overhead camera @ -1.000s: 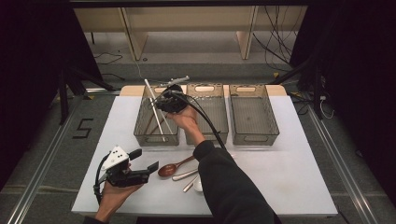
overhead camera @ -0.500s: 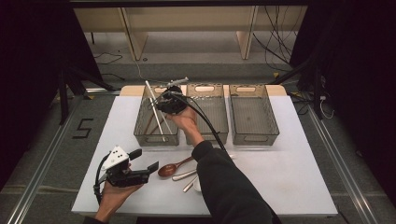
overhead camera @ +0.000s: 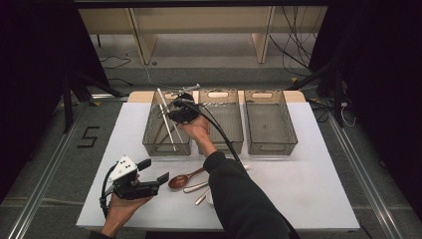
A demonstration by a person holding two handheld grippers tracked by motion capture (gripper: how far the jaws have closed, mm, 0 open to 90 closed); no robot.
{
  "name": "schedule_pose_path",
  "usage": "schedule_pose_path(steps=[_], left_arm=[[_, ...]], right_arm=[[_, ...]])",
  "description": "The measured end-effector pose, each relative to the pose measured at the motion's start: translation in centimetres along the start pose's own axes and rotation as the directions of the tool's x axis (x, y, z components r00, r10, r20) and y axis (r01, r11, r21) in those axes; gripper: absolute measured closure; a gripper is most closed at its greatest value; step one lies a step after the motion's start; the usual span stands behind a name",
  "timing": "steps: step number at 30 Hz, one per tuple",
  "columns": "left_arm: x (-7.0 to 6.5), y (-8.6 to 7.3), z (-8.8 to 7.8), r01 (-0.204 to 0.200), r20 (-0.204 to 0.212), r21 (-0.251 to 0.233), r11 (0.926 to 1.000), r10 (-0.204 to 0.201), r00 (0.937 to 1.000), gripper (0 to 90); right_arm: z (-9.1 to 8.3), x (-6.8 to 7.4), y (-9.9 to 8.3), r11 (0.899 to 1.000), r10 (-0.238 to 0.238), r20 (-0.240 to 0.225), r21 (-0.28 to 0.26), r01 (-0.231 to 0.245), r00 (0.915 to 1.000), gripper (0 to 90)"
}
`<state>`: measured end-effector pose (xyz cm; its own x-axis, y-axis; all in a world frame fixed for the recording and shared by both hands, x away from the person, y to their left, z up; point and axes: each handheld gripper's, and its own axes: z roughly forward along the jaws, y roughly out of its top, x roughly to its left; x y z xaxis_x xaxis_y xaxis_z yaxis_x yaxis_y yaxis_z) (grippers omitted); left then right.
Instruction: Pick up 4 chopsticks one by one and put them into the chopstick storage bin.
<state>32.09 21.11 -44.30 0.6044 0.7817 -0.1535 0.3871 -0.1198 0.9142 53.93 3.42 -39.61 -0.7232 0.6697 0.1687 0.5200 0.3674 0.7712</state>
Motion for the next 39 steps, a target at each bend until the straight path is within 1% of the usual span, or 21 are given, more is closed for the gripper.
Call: schedule_pose_path(steps=[1, 3, 6, 10, 14, 16, 19, 21, 23, 24, 25, 27, 29, 30, 32, 33, 34, 35, 37, 39], left_arm=[[0.0, 0.0, 0.0, 0.000, 0.000, 0.000, 1.0000, 0.000, 1.0000, 15.6], [0.0, 0.0, 0.0, -0.001, 0.000, 0.000, 1.0000, 0.001, 1.0000, 15.6], [0.0, 0.0, 0.0, 0.000, -0.002, -0.001, 1.0000, 0.000, 1.0000, 15.6], [0.0, 0.0, 0.0, -0.002, -0.001, 0.000, 1.0000, 0.002, 1.0000, 15.6], [0.0, 0.0, 0.0, 0.002, -0.001, 0.001, 1.0000, -0.002, 1.0000, 15.6], [0.0, 0.0, 0.0, 0.000, -0.003, 0.001, 1.0000, 0.000, 1.0000, 15.6], [0.0, 0.0, 0.0, 0.001, -0.003, 0.001, 1.0000, -0.001, 1.0000, 15.6], [0.0, 0.0, 0.0, 0.000, -0.005, 0.002, 1.0000, 0.000, 1.0000, 15.6], [0.1, 0.0, 0.0, 0.000, -0.004, 0.002, 1.0000, 0.000, 1.0000, 15.6], [0.1, 0.0, 0.0, 0.000, -0.004, 0.003, 1.0000, 0.000, 1.0000, 15.6], [0.0, 0.0, 0.0, 0.002, -0.005, 0.003, 1.0000, -0.002, 1.0000, 15.6], [0.0, -0.1, 0.1, 0.002, -0.006, 0.005, 1.0000, -0.002, 1.0000, 15.6], [0.0, -0.1, 0.1, 0.004, -0.005, 0.006, 1.0000, -0.004, 1.0000, 15.6], [0.0, -0.1, 0.1, 0.005, -0.006, 0.005, 1.0000, -0.005, 1.0000, 15.6], [0.0, -0.1, 0.1, 0.005, -0.007, 0.007, 1.0000, -0.005, 1.0000, 15.6], [0.0, -0.1, 0.1, 0.005, -0.007, 0.007, 1.0000, -0.005, 1.0000, 15.6], [0.0, -0.1, 0.1, 0.003, -0.007, 0.009, 1.0000, -0.003, 1.0000, 15.6], [0.0, -0.1, 0.1, 0.003, -0.006, 0.013, 0.9999, -0.003, 1.0000, 15.5], [0.0, -0.1, 0.2, 0.007, -0.006, 0.012, 0.9999, -0.007, 1.0000, 15.6], [0.0, -0.1, 0.2, 0.005, -0.006, 0.013, 0.9999, -0.005, 1.0000, 15.5]], right_arm=[[0.0, 0.0, 0.0, 1.000, 0.005, -0.001, 0.007, -0.005, 1.0000, 83.4], [0.0, -0.1, 0.0, 1.000, -0.002, 0.012, 0.015, 0.002, 0.9999, 82.7], [-0.2, -0.3, 0.0, 1.000, 0.005, 0.013, 0.022, -0.006, 0.9999, 78.8], [-0.8, -0.5, 0.0, 1.000, 0.001, 0.006, 0.014, -0.001, 1.0000, 76.0], [-1.8, -1.0, 0.1, 1.000, 0.004, -0.008, -0.001, -0.004, 1.0000, 71.7], [-2.5, -1.1, 0.1, 1.000, -0.004, -0.019, -0.004, 0.003, 0.9998, 69.1], [-3.7, -0.9, 0.1, 0.999, -0.050, -0.045, -0.012, 0.050, 0.9977, 62.9], [-4.6, -0.7, 0.0, 0.996, -0.084, -0.068, -0.009, 0.084, 0.9941, 59.8], [-5.6, -0.5, -0.3, 0.992, -0.127, -0.085, -0.008, 0.127, 0.9882, 56.7], [-6.1, -0.3, -0.4, 0.990, -0.141, -0.096, -0.004, 0.141, 0.9854, 53.6], [-6.6, -0.2, -0.5, 0.988, -0.153, -0.104, 0.004, 0.155, 0.9827, 52.7], [-7.6, -0.1, -0.9, 0.981, -0.192, -0.128, 0.010, 0.195, 0.9729, 51.0], [-8.5, 0.1, -1.4, 0.976, -0.212, -0.136, 0.012, 0.216, 0.9677, 48.0], [-9.0, 0.1, -1.7, 0.972, -0.230, -0.144, 0.014, 0.234, 0.9625, 47.9], [-9.7, 0.2, -2.2, 0.966, -0.250, -0.149, 0.025, 0.257, 0.9567, 47.6], [-10.1, 0.2, -2.5, 0.965, -0.255, -0.145, 0.025, 0.261, 0.9560, 47.1], [-10.4, 0.2, -2.8, 0.963, -0.259, -0.151, 0.029, 0.266, 0.9539, 46.4], [-10.6, 0.2, -3.0, 0.965, -0.253, -0.151, 0.032, 0.260, 0.9556, 46.0], [-11.1, 0.2, -3.6, 0.962, -0.260, -0.151, 0.045, 0.269, 0.9538, 45.3], [-11.4, 0.2, -4.1, 0.960, -0.267, -0.149, 0.047, 0.277, 0.9520, 44.5]])
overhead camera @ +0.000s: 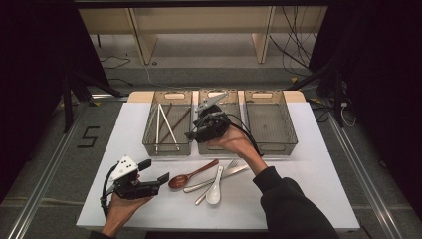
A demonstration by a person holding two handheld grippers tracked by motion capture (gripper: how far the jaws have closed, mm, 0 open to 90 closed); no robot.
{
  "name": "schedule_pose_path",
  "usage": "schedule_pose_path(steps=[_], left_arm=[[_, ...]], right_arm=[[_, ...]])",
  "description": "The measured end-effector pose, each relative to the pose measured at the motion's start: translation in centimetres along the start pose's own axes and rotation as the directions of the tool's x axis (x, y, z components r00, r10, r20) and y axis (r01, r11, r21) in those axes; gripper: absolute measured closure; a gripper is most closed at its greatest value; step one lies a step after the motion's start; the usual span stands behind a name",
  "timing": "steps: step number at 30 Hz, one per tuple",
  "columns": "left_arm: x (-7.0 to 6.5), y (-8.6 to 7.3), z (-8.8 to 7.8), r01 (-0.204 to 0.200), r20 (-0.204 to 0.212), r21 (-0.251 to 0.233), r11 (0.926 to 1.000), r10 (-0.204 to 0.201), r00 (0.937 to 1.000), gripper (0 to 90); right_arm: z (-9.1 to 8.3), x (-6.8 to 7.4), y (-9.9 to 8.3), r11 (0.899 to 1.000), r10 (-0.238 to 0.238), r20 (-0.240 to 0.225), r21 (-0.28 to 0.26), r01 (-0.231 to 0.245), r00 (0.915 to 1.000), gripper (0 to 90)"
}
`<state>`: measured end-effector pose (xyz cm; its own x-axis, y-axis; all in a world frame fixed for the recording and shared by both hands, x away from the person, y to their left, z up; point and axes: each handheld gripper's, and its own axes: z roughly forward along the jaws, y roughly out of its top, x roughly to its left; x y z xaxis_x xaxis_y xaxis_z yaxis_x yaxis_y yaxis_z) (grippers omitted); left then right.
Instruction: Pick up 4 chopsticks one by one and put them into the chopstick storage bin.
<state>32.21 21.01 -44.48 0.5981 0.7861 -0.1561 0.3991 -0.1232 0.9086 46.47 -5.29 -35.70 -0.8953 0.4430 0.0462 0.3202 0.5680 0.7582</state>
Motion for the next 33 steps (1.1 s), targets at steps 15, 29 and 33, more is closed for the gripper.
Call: schedule_pose_path(steps=[15, 29, 33], left_arm=[[0.2, -0.1, 0.7, 0.012, 0.001, 0.049, 0.9987, -0.012, 0.9999, 15.5], [0.4, 0.3, 1.6, 0.032, 0.014, 0.093, 0.9952, -0.034, 0.9993, 15.5], [0.5, 0.4, 1.8, 0.037, 0.015, 0.105, 0.9938, -0.039, 0.9991, 15.6]], right_arm=[[-1.8, 1.0, -3.6, 1.000, 0.015, 0.027, -0.008, -0.014, 0.9995, 40.3], [-4.2, 1.0, -7.9, 0.995, 0.067, 0.059, -0.078, -0.062, 0.9960, 38.1], [-5.2, 1.3, -9.0, 0.991, 0.092, 0.061, -0.107, -0.085, 0.9939, 37.8]])
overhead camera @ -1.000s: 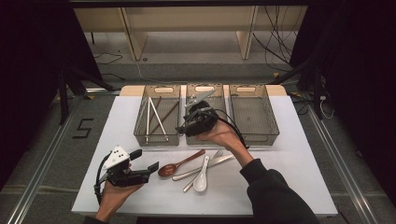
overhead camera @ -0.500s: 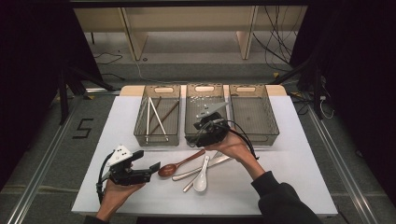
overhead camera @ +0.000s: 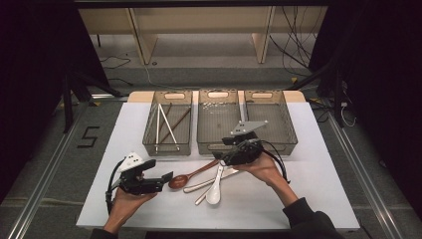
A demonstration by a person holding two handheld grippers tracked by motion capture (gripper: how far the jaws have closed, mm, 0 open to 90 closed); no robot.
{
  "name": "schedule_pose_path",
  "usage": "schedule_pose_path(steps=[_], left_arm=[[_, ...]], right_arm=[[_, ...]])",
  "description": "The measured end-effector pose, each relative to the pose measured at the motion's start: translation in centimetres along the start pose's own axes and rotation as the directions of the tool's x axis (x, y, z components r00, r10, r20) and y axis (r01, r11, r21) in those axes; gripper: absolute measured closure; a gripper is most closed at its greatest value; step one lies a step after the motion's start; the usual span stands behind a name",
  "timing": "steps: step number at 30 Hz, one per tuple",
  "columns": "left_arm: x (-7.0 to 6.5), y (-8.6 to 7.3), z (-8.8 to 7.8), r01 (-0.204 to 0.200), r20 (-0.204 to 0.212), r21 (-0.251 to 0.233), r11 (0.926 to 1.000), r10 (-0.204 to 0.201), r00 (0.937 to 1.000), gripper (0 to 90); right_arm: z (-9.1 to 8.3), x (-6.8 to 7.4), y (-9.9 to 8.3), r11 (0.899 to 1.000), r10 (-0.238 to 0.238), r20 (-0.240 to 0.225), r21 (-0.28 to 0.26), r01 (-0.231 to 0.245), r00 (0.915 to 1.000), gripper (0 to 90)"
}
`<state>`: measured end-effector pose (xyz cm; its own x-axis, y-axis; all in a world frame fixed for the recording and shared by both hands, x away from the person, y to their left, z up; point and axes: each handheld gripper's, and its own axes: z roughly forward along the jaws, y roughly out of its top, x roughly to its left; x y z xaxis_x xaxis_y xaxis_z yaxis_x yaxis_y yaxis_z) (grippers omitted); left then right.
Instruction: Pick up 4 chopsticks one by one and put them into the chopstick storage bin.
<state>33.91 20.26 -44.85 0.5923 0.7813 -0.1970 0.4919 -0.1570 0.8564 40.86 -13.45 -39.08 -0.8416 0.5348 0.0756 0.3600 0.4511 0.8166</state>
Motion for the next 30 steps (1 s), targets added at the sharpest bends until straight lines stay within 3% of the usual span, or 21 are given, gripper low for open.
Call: schedule_pose_path(steps=[10, 19, 30], left_arm=[[0.2, 0.8, 1.0, -0.005, -0.001, 0.060, 0.9982, 0.005, 1.0000, 15.6], [0.4, 1.3, 1.6, 0.001, -0.010, 0.083, 0.9966, 0.000, 1.0000, 15.5], [0.6, 1.8, 2.2, 0.009, -0.008, 0.110, 0.9938, -0.008, 0.9999, 15.5]], right_arm=[[-2.4, 0.0, -3.2, 0.996, 0.067, 0.013, -0.053, -0.066, 0.9977, 37.4], [-3.9, -0.1, -5.5, 0.987, 0.120, 0.012, -0.104, -0.119, 0.9926, 37.0], [-5.9, -0.1, -7.8, 0.968, 0.192, 0.021, -0.170, -0.186, 0.9811, 32.3]])
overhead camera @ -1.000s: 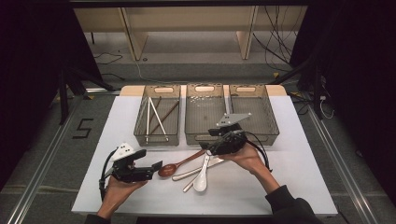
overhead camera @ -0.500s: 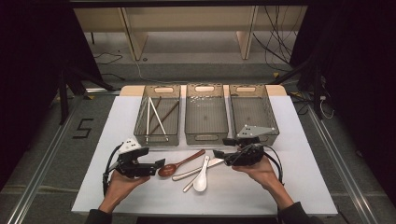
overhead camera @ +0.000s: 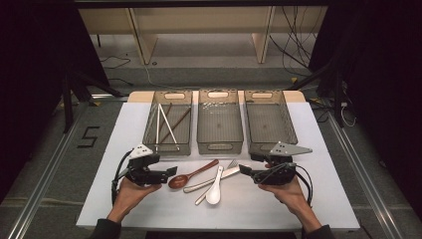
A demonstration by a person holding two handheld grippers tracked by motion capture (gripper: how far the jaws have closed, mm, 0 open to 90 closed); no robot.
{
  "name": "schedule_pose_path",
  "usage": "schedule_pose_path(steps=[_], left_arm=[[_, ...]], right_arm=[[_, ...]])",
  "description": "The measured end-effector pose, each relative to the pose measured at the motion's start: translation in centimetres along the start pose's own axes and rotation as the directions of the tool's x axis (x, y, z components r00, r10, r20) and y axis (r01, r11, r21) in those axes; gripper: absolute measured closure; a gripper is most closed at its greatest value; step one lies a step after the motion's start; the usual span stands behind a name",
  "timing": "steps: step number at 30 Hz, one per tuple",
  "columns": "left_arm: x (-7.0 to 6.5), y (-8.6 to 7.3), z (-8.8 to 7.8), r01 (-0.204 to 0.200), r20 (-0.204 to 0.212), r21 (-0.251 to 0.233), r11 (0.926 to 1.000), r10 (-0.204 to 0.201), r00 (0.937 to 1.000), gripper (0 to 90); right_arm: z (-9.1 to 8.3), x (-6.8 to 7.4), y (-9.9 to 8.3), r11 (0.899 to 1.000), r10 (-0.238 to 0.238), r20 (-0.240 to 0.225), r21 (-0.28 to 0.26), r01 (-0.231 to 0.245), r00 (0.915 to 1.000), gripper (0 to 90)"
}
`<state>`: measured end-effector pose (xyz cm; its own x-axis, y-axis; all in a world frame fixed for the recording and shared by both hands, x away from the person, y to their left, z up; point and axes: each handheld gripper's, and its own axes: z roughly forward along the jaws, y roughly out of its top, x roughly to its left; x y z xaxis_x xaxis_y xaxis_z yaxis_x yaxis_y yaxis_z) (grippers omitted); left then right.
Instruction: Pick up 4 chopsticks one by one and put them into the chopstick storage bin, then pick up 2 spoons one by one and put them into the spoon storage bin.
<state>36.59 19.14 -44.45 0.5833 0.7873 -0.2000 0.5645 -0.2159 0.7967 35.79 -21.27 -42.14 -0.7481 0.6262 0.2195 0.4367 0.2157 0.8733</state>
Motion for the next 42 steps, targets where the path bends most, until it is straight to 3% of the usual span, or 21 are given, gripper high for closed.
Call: schedule_pose_path(steps=[13, 22, 33, 37, 42], left_arm=[[0.4, 0.2, 0.3, 0.019, 0.000, 0.029, 0.9994, -0.019, 0.9998, 15.6], [0.4, 0.7, 1.0, 0.006, -0.002, 0.073, 0.9973, -0.006, 1.0000, 15.6], [0.0, 2.1, 2.3, -0.026, 0.001, 0.142, 0.9896, 0.026, 0.9997, 15.9], [-0.5, 2.9, 3.1, -0.064, 0.006, 0.183, 0.9810, 0.064, 0.9979, 17.8], [-1.1, 3.9, 3.9, -0.108, 0.024, 0.242, 0.9644, 0.105, 0.9942, 21.1]], right_arm=[[-1.5, 0.1, -1.5, 0.999, 0.026, 0.026, -0.032, -0.026, 0.9993, 32.2], [-2.0, 0.2, -2.5, 0.999, 0.029, 0.048, -0.019, -0.028, 0.9985, 31.1], [-2.5, 0.1, -2.9, 0.999, 0.037, 0.055, -0.017, -0.036, 0.9978, 30.3], [-2.7, 0.3, -3.0, 0.999, 0.035, 0.057, -0.013, -0.035, 0.9978, 30.2], [-3.0, 0.3, -3.1, 0.999, 0.038, 0.061, -0.014, -0.037, 0.9974, 30.3]])
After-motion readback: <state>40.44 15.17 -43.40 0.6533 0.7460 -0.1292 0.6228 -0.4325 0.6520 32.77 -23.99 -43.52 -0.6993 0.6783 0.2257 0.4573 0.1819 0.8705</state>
